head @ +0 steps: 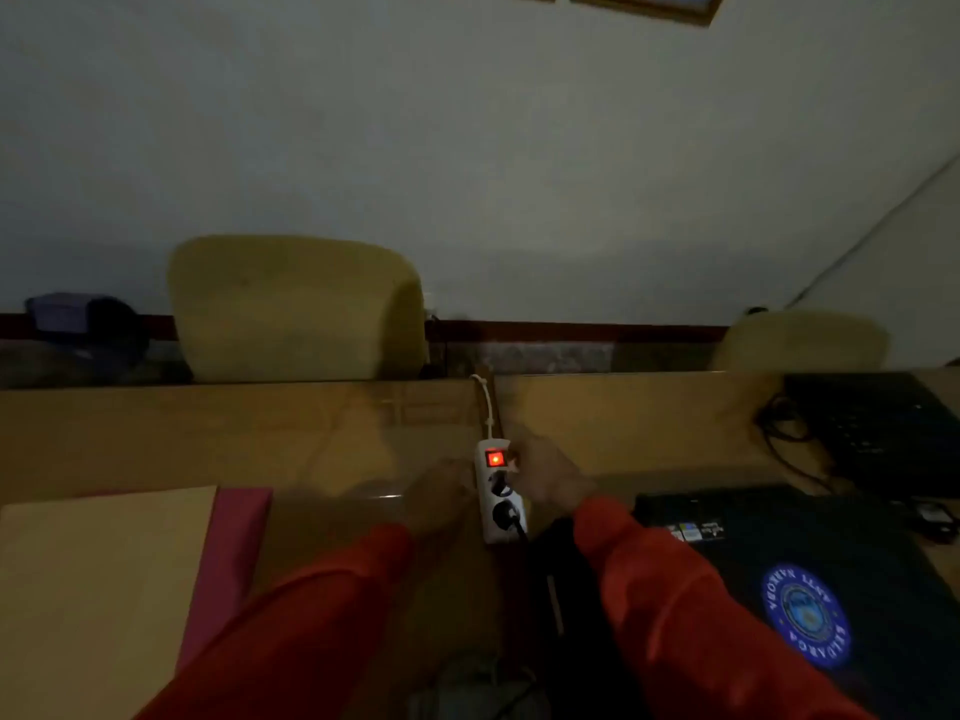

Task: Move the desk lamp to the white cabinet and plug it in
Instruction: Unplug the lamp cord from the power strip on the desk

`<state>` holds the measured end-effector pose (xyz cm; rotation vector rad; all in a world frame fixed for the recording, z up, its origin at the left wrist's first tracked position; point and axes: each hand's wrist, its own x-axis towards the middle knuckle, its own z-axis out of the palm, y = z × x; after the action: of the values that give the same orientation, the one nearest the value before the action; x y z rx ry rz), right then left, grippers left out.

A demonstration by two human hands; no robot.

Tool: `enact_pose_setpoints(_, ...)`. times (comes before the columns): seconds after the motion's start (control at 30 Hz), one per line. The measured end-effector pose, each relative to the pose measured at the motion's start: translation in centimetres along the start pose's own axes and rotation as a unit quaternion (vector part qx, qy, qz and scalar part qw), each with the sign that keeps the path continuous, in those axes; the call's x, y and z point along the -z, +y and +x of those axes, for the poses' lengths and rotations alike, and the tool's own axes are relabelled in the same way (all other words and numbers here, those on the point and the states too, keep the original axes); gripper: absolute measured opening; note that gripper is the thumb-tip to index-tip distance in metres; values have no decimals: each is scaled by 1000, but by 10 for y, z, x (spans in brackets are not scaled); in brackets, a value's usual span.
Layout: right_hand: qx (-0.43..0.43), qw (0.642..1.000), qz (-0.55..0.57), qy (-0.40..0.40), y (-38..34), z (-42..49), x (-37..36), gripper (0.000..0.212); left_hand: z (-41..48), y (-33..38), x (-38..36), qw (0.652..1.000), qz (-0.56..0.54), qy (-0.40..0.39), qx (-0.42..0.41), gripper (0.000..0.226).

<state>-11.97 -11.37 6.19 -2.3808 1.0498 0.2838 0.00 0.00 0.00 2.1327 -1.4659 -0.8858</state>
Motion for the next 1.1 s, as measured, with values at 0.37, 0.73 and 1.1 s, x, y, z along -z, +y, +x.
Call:
enact_pose_setpoints(0.37, -18, 995, -66, -69, 5, 32, -13, 51, 26, -14, -27, 988, -150, 44, 0, 58)
enact_pose_setpoints(0.73, -38, 993, -111, -35, -9, 35, -25, 35, 30, -15, -28, 988, -144, 45, 9, 63)
enact_pose_setpoints(1.1, -87, 990, 105, 46, -18, 7, 12, 27, 21, -5, 6, 996, -70, -56, -1, 57)
